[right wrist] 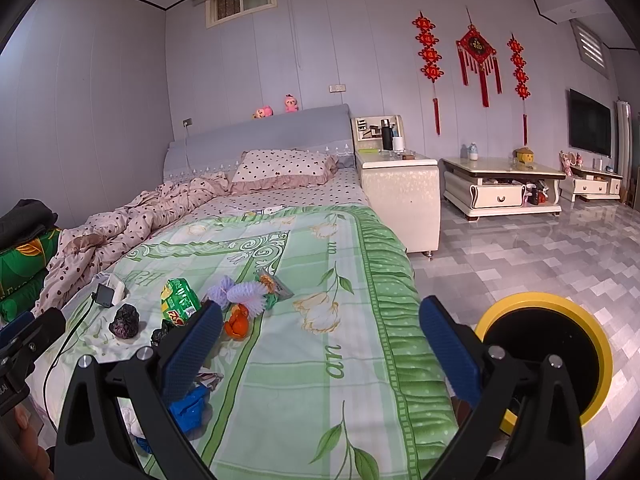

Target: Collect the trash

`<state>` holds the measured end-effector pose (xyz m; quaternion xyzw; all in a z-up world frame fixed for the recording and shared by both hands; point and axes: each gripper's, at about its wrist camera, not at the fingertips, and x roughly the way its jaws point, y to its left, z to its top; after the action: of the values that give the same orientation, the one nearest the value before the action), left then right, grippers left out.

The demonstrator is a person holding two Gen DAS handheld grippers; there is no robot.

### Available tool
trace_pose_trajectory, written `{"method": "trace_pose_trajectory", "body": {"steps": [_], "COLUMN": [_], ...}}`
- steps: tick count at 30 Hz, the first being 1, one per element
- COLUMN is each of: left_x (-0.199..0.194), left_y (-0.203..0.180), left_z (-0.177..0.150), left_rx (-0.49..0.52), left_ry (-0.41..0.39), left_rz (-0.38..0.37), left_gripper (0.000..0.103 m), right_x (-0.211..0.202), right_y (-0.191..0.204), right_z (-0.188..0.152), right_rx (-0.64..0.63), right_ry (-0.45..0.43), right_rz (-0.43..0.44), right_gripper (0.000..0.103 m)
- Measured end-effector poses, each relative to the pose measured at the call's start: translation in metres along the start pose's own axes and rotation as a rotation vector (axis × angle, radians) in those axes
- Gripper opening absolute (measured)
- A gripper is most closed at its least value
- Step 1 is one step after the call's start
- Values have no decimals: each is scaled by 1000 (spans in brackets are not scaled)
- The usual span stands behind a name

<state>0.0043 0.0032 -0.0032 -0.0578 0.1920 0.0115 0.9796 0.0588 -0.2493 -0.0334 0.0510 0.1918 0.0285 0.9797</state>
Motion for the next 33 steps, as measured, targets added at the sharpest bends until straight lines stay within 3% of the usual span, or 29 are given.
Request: {"method": "trace_pose_trajectory", "body": {"steps": [33], "left_x": [1], "left_y": [1], "left_z": [0], "left_rx": [-1], "left_ry": [3], "left_rz": [1], "left_gripper": [95], "right_x": [4], "right_y": [-2], "right_z": [-2], "right_rx": [2], "right_ry": [8], "right_rz": [1], "right_gripper": [95]}}
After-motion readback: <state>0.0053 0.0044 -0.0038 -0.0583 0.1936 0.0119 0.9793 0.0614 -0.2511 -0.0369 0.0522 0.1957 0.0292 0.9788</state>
